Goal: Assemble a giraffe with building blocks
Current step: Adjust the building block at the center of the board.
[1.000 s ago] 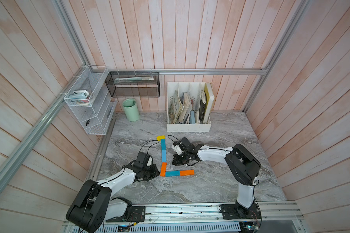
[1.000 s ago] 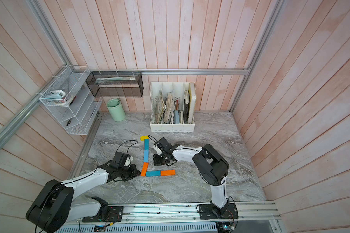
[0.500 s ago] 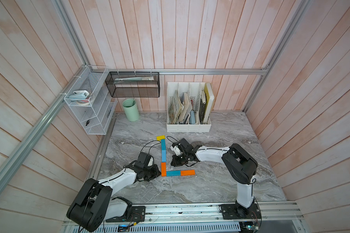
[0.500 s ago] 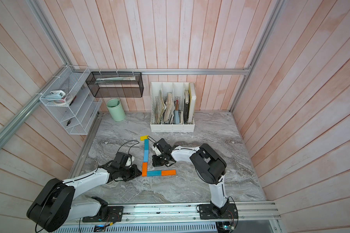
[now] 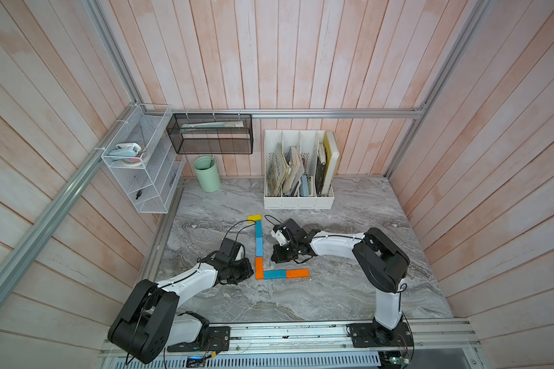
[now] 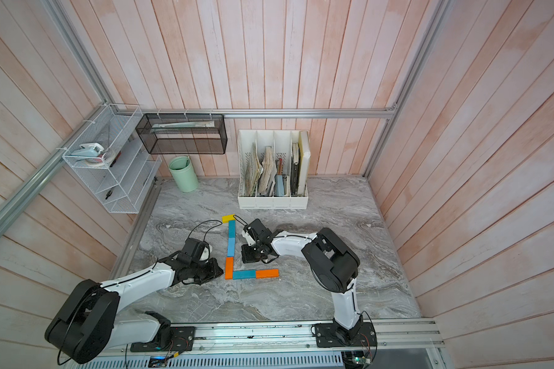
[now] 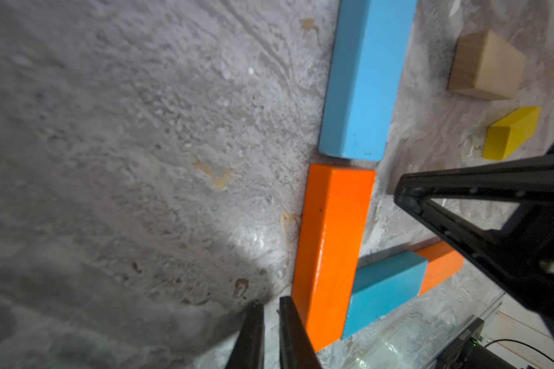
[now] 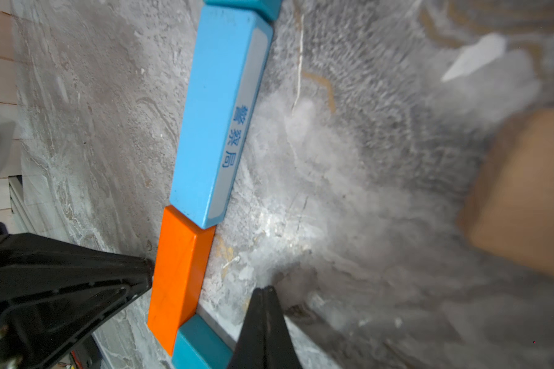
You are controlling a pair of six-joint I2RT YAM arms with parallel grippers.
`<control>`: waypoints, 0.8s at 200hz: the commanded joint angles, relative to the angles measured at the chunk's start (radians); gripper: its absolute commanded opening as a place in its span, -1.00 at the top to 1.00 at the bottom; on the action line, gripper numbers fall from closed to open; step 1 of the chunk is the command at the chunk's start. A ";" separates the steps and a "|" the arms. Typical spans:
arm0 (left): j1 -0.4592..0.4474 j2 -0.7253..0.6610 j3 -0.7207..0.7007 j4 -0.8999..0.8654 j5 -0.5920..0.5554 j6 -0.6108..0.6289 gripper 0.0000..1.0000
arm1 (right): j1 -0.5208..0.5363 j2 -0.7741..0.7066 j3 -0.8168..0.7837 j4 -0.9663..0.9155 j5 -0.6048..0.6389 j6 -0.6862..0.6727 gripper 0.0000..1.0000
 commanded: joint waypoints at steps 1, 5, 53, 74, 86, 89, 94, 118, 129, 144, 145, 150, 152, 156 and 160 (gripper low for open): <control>0.013 0.038 0.008 -0.051 -0.075 0.033 0.69 | 0.001 -0.071 -0.007 -0.027 0.092 -0.019 1.00; 0.015 0.043 0.008 -0.048 -0.072 0.034 0.69 | -0.001 -0.079 -0.007 -0.029 0.100 -0.020 1.00; 0.017 0.111 0.034 0.001 -0.061 0.038 0.69 | -0.018 -0.123 -0.024 -0.038 0.127 -0.026 1.00; 0.017 0.141 0.044 0.018 -0.054 0.038 0.69 | -0.019 -0.135 -0.036 -0.040 0.139 -0.028 1.00; 0.017 0.150 0.049 0.023 -0.053 0.038 0.69 | -0.021 -0.142 -0.043 -0.040 0.140 -0.028 1.00; 0.017 0.151 0.050 0.023 -0.053 0.038 0.69 | -0.022 -0.142 -0.043 -0.040 0.140 -0.028 1.00; 0.017 0.153 0.053 0.023 -0.052 0.039 0.69 | -0.023 -0.144 -0.046 -0.041 0.140 -0.028 1.00; 0.017 0.151 0.058 0.014 -0.059 0.046 0.69 | -0.026 -0.148 -0.050 -0.043 0.142 -0.028 1.00; 0.019 0.148 0.057 0.006 -0.062 0.047 0.69 | -0.026 -0.148 -0.051 -0.043 0.143 -0.029 1.00; 0.019 0.137 0.053 -0.006 -0.066 0.047 0.69 | -0.028 -0.149 -0.053 -0.043 0.144 -0.029 1.00; 0.020 0.136 0.052 -0.007 -0.065 0.047 0.69 | -0.028 -0.149 -0.053 -0.044 0.144 -0.029 1.00; 0.019 0.130 0.049 -0.010 -0.066 0.047 0.69 | -0.028 -0.149 -0.053 -0.044 0.142 -0.029 1.00; 0.019 0.128 0.048 -0.012 -0.065 0.047 0.69 | -0.027 -0.148 -0.054 -0.043 0.141 -0.029 1.00; 0.019 0.121 0.043 -0.016 -0.065 0.047 0.69 | -0.029 -0.146 -0.055 -0.043 0.138 -0.029 1.00; 0.019 0.116 0.041 -0.017 -0.065 0.047 0.69 | -0.028 -0.144 -0.055 -0.044 0.131 -0.029 1.00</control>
